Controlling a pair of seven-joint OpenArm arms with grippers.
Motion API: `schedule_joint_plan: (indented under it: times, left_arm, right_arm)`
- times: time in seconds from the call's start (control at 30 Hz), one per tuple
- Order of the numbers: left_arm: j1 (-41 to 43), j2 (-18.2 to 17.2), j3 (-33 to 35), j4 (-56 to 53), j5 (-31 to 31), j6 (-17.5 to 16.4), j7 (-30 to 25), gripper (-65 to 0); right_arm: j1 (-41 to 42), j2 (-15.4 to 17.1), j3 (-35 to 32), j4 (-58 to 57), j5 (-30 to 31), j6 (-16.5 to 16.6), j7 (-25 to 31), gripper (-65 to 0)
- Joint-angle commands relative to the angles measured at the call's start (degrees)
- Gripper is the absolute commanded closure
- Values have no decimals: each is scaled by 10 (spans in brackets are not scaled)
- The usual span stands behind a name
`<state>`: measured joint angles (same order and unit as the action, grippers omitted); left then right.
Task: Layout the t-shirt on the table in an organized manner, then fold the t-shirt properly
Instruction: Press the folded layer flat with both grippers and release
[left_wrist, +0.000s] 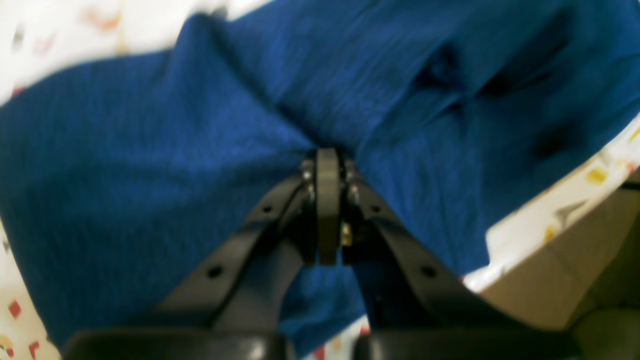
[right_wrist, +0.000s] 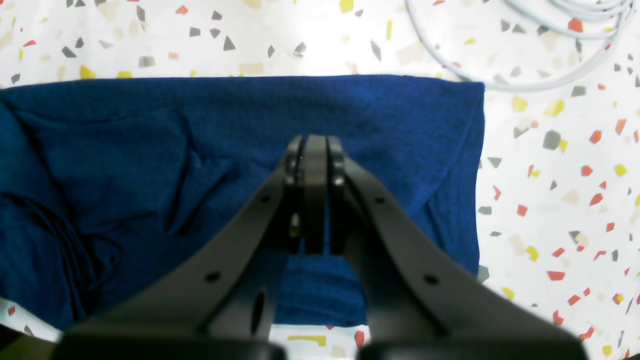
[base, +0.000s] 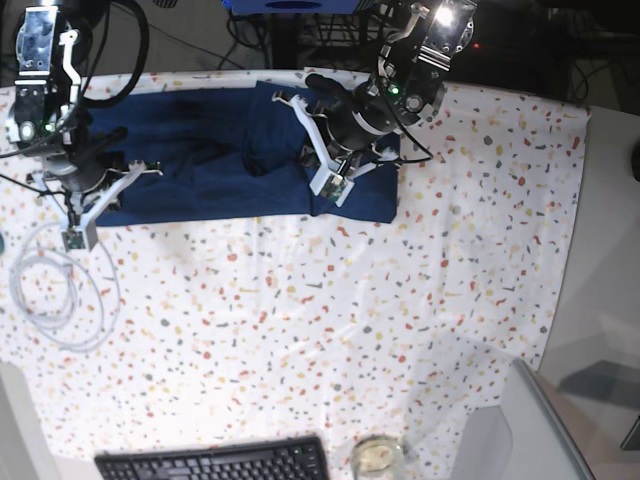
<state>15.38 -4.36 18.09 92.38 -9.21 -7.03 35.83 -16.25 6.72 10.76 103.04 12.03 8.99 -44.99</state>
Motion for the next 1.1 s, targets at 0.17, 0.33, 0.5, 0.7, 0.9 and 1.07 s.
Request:
schedule_joint_plan:
  times: [0.17, 0.33, 0.5, 0.7, 0.9, 1.07]
  left_arm:
    - [-29, 24, 1, -22, -5, -1, -9, 0]
    - [-64, 51, 1, -69, -5, -1, -9, 0]
    - [-102, 79, 1, -111, -5, -1, -9, 0]
    - [-167, 109, 52, -182, -6, -1, -12, 0]
    - [-193, 134, 71, -204, -6, -1, -14, 0]
    - [-167, 112, 69, -124, -6, -1, -10, 0]
  right_arm:
    - [4, 4, 2, 9, 2, 0, 12, -3]
    - [4, 4, 2, 9, 2, 0, 13, -3]
    - [4, 6, 2, 9, 2, 0, 13, -3]
    - [8, 5, 1, 9, 2, 0, 12, -3]
    - [8, 5, -4, 9, 2, 1, 11, -3]
    - [6, 4, -4, 14, 2, 95, 11, -3]
